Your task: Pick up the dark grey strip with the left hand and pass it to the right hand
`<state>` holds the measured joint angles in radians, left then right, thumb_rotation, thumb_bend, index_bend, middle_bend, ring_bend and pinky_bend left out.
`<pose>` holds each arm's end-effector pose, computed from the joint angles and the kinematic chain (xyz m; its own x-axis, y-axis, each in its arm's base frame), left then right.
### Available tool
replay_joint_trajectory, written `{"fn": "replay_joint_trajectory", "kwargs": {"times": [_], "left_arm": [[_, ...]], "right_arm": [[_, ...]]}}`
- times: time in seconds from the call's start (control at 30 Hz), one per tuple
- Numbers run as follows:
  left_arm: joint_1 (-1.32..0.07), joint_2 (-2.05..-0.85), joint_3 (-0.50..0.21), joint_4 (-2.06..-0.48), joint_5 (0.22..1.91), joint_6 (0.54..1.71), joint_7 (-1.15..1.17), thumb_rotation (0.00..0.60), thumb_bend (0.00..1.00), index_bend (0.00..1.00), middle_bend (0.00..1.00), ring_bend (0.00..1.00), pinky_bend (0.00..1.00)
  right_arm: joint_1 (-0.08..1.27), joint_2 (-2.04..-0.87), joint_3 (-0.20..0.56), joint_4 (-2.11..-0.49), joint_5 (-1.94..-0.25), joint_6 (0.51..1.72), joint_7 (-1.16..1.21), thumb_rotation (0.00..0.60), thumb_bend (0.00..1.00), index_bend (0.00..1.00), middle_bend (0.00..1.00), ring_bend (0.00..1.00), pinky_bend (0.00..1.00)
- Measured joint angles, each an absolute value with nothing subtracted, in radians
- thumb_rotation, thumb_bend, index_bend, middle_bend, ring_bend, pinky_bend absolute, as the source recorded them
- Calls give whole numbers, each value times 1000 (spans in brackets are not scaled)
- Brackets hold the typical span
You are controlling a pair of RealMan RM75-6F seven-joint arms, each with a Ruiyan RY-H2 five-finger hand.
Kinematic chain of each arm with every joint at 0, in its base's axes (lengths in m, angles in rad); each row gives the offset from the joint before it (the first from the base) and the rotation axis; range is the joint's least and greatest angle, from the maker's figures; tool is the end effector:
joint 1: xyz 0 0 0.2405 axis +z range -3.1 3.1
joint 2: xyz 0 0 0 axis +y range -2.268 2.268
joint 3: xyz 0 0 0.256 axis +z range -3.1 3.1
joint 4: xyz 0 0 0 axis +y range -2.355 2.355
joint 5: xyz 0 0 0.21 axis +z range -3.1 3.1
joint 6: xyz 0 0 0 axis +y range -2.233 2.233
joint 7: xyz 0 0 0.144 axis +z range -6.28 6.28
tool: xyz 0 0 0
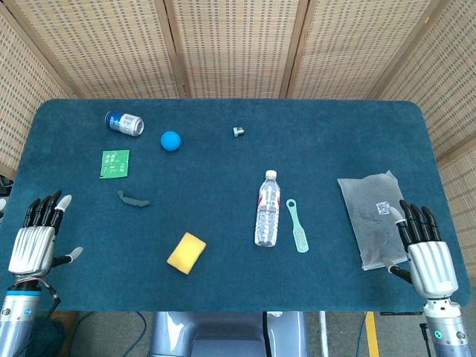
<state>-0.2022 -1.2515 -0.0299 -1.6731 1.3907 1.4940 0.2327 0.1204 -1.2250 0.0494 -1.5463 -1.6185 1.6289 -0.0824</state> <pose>-0.2783 0.2080 0.1146 0.4269 -0.0005 0.9043 0.9041 -0.0213 -0.4268 -0.2843 -0.1889 0.1437 0.4163 0.1618 0.8947 -0.8868 -0.1450 0.4388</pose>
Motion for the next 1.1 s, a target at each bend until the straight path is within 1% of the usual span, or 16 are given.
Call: {"fn": "replay_joint_trajectory", "kwargs": {"times": [0.2,0.3,0.37,0.47,0.53,0.6,0.7,0.8,0.93,1.1], "left_arm": [[-224,-1263,-38,-1638,1400,1453,235,600,55,0,0,0,0],[-256,-1281,-47,-1572,1404,1400,215,600,58,0,0,0,0],[-290,-1299,-56,-1503,1400,1338,193,600,62,7,0,0,0],[-347,-1336,-74,-1378,1391,1243,154,600,98,70,0,0,0],[-390,-1367,-85,-1280,1389,1178,117,600,158,135,0,0,0],[-427,-1396,-92,-1198,1392,1130,77,600,252,224,0,0,0],[-485,-1451,-98,-1066,1406,1068,7,600,320,291,0,0,0],[-536,-1510,-97,-944,1427,1017,-47,600,331,342,0,0,0],[-594,-1589,-86,-807,1451,953,-98,600,332,379,0,0,0],[-632,-1647,-74,-722,1465,912,-126,600,332,388,0,0,0]], "right_arm": [[118,-1226,54,-1545,-1620,1623,-84,600,0,0,0,0,0],[119,-1230,57,-1542,-1616,1616,-89,600,0,0,0,0,0],[120,-1233,60,-1541,-1613,1613,-96,600,0,0,0,0,0],[121,-1239,67,-1541,-1604,1606,-114,600,0,0,0,0,0],[123,-1244,71,-1541,-1596,1599,-129,600,0,0,0,0,0],[125,-1251,75,-1539,-1588,1590,-143,600,0,0,0,0,0],[129,-1261,80,-1534,-1575,1574,-160,600,0,0,0,0,0],[133,-1269,87,-1531,-1567,1567,-172,600,0,0,0,0,0],[138,-1276,93,-1530,-1561,1560,-182,600,0,0,0,0,0],[144,-1284,95,-1524,-1554,1545,-188,600,0,0,0,0,0]]}}
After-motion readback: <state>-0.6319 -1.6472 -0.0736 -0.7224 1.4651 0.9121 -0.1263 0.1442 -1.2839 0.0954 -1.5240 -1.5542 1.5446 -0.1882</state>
